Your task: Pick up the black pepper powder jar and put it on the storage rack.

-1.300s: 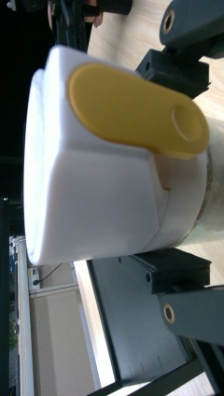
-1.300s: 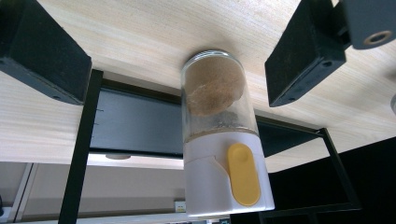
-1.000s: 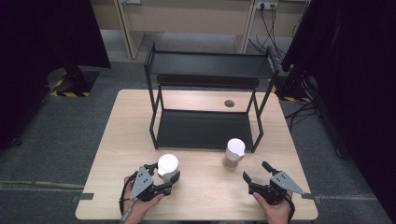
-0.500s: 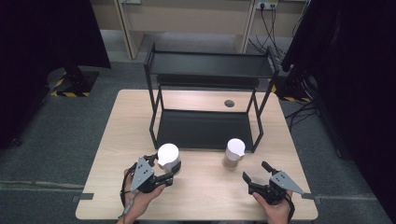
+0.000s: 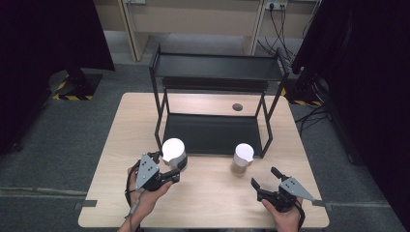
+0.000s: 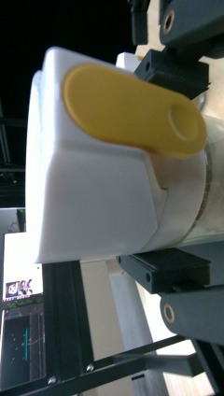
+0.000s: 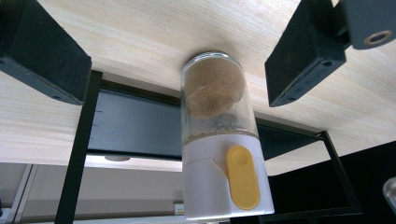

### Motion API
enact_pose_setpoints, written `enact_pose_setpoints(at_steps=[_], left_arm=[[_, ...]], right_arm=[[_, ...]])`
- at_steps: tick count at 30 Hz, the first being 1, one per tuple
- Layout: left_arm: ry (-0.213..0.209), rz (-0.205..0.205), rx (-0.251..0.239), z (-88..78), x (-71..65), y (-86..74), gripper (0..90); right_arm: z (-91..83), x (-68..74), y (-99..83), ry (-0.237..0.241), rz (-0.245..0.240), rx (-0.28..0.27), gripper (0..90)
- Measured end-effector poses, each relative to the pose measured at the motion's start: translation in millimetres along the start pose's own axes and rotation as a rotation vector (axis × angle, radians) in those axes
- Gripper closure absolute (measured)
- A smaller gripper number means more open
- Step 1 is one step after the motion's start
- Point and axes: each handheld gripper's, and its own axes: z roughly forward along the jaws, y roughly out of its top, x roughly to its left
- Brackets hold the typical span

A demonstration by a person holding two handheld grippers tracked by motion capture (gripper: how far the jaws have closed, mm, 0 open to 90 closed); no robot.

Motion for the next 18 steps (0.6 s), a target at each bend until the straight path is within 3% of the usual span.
enact_pose_setpoints(at_steps=[18], left_arm=[[0.052, 0.005, -0.053, 12.1, 4.6, 27.2, 30.3]], right_arm=[[0.0, -0.3, -0.1, 0.001, 0.001, -0.001, 7.4]])
